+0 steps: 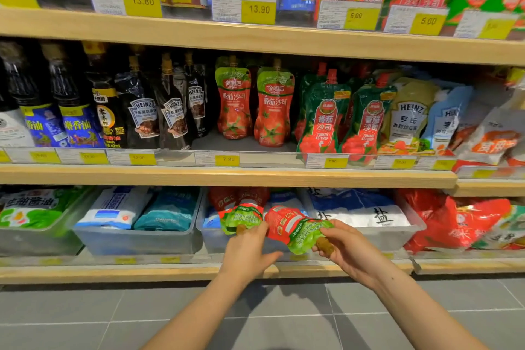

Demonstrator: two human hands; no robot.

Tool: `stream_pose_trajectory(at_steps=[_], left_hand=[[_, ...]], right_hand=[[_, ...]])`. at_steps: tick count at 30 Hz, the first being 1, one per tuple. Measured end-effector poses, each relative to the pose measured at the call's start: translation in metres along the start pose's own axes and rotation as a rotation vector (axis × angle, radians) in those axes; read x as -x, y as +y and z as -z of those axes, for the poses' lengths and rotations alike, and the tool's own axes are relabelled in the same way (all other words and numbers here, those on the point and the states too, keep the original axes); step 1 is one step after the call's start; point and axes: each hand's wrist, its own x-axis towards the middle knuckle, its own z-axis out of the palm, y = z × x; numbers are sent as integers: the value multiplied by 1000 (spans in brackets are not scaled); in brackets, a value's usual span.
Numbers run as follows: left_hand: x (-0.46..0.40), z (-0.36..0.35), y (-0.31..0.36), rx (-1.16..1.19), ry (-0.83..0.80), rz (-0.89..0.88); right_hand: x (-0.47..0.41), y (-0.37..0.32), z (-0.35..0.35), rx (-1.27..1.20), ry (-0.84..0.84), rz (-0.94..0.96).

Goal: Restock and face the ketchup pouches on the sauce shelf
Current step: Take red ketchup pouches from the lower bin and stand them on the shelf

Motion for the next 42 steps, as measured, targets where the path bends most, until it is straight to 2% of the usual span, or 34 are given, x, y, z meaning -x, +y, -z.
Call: stream_pose_trajectory(at_steps=[3, 5, 8, 10, 12, 14, 15, 18, 21, 26, 30, 32, 34, 36, 39, 42], left_hand=[[-4, 4, 14, -78, 62, -22], [-9, 4, 21, -57, 21, -99], [-14, 3, 30, 261, -106, -174], [-19, 10, 31, 507, -125, -196], [-23, 21, 27, 639, -222, -162], [-25, 35, 26, 711, -403, -117], [-27, 40, 26, 723, -485, -114], [-27, 51, 31, 715, -646, -117], [-24, 52, 33, 811, -719, -34], [-11, 35, 30, 903, -491, 6], [-8, 31, 30, 936, -388, 4], [-8, 32, 26, 946, -370, 7], [-8, 31, 22, 970, -328, 28], [-7, 29, 21, 953, -225, 66], [-9, 37, 22, 894, -30, 48], [-10, 55, 13, 824, 32, -58]], right_hand=[[10, -8, 6, -3, -14, -41], [13, -15, 8, -26, -2, -71], [16, -27, 9, -46, -15, -110], [16, -34, 12, 34, -50, -99], [13, -40, 17, 330, -7, -3], [9, -47, 21, 693, 110, 186], [6, -49, 19, 767, 122, 280], [-5, -45, 3, 689, -35, 353], [-18, -44, -8, 590, -17, 359], [-37, -62, -2, 384, 67, 247], [-48, -80, -11, 377, 7, 22], [-46, -85, -16, 385, -23, -31], [-42, -79, -21, 325, 4, 49], [-36, -56, -30, 352, 95, 225], [-23, -7, -55, 592, 274, 385], [-26, 11, -79, 772, 466, 466]])
